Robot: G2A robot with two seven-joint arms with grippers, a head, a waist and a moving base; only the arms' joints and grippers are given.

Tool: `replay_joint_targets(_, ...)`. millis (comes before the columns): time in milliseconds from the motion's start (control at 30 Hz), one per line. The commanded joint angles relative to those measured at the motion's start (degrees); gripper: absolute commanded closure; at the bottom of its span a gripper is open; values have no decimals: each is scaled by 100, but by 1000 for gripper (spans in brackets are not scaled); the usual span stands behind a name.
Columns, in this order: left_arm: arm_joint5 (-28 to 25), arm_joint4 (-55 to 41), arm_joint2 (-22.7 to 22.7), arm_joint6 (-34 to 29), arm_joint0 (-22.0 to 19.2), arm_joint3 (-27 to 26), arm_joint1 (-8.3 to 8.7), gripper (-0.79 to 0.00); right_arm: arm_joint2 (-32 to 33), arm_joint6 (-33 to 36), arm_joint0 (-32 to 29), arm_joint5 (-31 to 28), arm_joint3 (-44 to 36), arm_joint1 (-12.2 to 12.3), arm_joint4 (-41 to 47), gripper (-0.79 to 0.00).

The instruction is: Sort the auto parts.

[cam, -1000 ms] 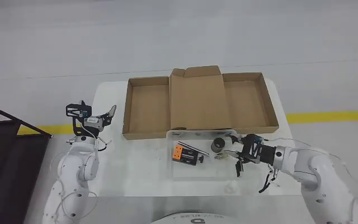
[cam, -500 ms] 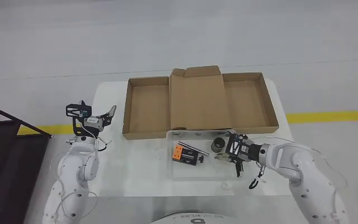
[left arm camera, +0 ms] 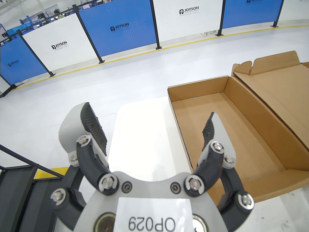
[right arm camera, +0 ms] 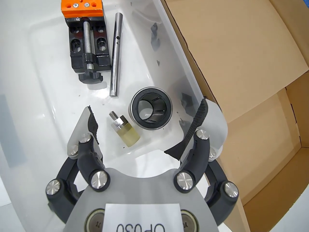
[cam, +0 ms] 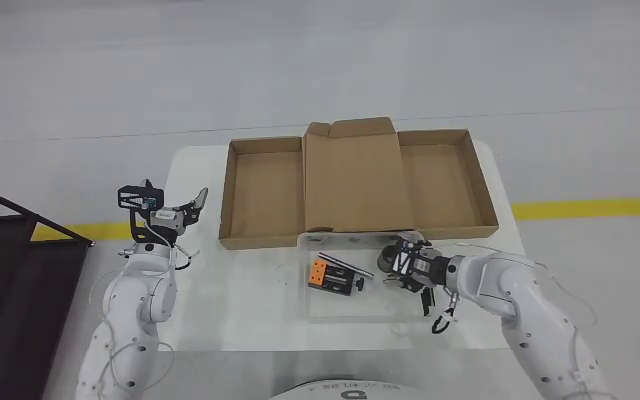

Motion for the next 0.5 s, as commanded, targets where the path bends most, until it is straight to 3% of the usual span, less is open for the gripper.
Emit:
replay_joint_targets(0,0,0,0,0,0,0,0,-785,-66,34,26,26,15,2,-47,-696)
replay_joint_targets(467,0,0,0,0,0,0,0,-785,-478,154,194,158,92,19,-303,-696)
